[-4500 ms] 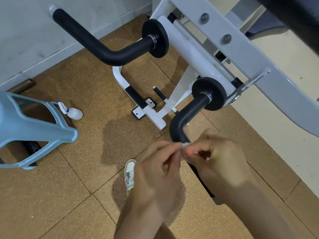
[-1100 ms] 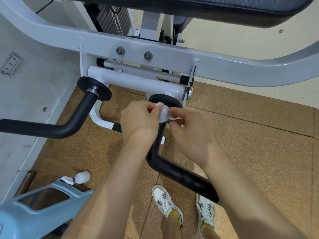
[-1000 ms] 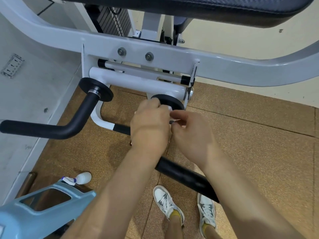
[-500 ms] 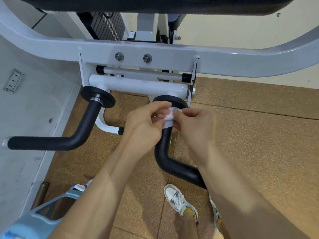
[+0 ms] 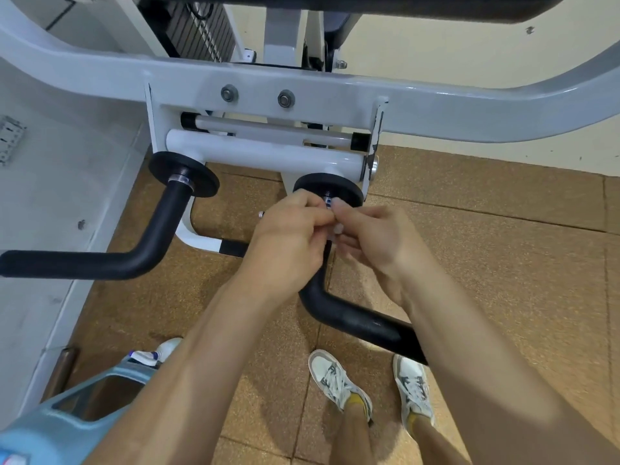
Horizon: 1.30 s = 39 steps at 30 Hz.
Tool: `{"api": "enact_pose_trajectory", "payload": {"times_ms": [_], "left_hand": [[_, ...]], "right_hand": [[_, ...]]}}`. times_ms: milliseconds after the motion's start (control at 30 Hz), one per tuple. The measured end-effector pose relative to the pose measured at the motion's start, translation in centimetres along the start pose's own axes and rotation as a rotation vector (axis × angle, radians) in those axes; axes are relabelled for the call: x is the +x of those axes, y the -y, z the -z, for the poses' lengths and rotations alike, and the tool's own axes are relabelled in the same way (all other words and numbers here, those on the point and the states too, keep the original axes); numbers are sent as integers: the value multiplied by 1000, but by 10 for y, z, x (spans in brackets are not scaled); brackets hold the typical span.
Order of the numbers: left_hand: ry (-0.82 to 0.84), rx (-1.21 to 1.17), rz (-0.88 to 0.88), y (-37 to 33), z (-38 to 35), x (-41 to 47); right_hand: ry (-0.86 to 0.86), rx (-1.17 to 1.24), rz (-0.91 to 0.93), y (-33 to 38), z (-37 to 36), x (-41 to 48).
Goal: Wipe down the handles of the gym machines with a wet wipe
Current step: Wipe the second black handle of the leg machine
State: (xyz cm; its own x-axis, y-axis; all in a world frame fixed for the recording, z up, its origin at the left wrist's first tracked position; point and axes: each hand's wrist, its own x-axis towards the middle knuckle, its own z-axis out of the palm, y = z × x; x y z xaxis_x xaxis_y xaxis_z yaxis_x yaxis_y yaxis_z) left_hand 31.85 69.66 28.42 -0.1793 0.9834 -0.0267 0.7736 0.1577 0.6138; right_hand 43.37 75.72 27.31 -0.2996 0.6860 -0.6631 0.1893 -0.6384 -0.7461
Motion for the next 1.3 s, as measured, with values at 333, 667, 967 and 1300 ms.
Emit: {"api": "enact_pose_trajectory", "payload": {"times_ms": [333, 667, 967, 1300], "left_hand": [[-112, -224, 308, 4, 9, -29], [-168, -258, 351, -2, 0, -37], [-183, -249, 383, -8, 0, -48], [-130, -191, 368, -19, -1, -57]], "right_hand": [[-149, -83, -31, -15, -9, 21], [-180, -102, -9, -16, -15, 12], [-158, 41, -15, -9, -6, 11], [113, -166, -79, -2, 8, 6]]}}
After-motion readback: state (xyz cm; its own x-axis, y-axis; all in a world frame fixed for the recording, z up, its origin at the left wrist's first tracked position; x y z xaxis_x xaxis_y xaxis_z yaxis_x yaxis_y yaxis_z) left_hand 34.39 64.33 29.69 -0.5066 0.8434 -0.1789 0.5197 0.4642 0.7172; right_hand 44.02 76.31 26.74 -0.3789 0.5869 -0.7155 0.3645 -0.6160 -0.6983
